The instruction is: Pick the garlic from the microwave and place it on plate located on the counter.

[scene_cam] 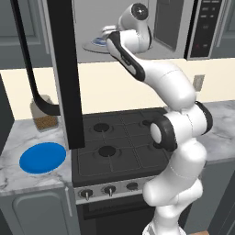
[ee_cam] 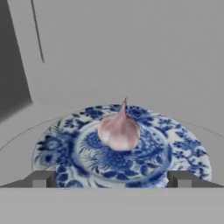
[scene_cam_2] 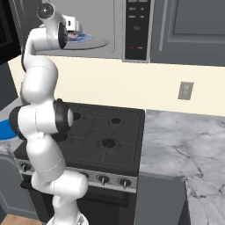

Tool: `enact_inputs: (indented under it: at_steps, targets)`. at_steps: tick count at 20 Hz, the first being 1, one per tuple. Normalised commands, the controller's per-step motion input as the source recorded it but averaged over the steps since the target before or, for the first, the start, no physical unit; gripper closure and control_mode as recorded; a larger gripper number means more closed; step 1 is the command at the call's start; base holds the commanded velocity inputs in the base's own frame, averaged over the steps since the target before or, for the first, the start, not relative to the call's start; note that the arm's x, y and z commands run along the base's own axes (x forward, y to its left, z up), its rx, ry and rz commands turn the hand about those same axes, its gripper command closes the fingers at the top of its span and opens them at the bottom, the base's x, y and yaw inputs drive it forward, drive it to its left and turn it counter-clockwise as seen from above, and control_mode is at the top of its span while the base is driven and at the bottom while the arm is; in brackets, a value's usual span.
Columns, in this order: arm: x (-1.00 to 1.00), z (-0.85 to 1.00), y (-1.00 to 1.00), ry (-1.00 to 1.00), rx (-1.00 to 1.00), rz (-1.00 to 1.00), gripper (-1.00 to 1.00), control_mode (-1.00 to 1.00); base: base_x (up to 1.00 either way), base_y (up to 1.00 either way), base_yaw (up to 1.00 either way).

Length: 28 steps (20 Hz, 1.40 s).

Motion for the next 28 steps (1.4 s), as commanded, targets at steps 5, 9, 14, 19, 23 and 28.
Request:
enact_inputs:
  at_steps: [5, 9, 14, 19, 23, 28]
  targets:
    - [0.36, -0.26, -0.01, 0.09, 0.00, 0.00, -1.00, -1.00, 0.00, 0.00, 0.00]
    - [0.25, -0.05, 0.00, 0.02, 0.00, 0.00, -1.00, -1.00, 0.00, 0.00, 0.00]
    - [0.42, 0.00, 0.00, 0.01, 0.00, 0.00, -1.00, -1.00, 0.00, 0.00, 0.00]
    - [0.38, 0.00, 0.00, 0.00, 0.00, 0.00, -1.00, -1.00, 0.00, 0.00, 0.00]
    - [0.33, 0.00, 0.00, 0.00, 0.00, 0.00, -1.00, -1.00, 0.00, 0.00, 0.00]
    - [0.10, -0.02, 0.00, 0.00, 0.00, 0.00, -1.00, -1.00, 0.00, 0.00, 0.00]
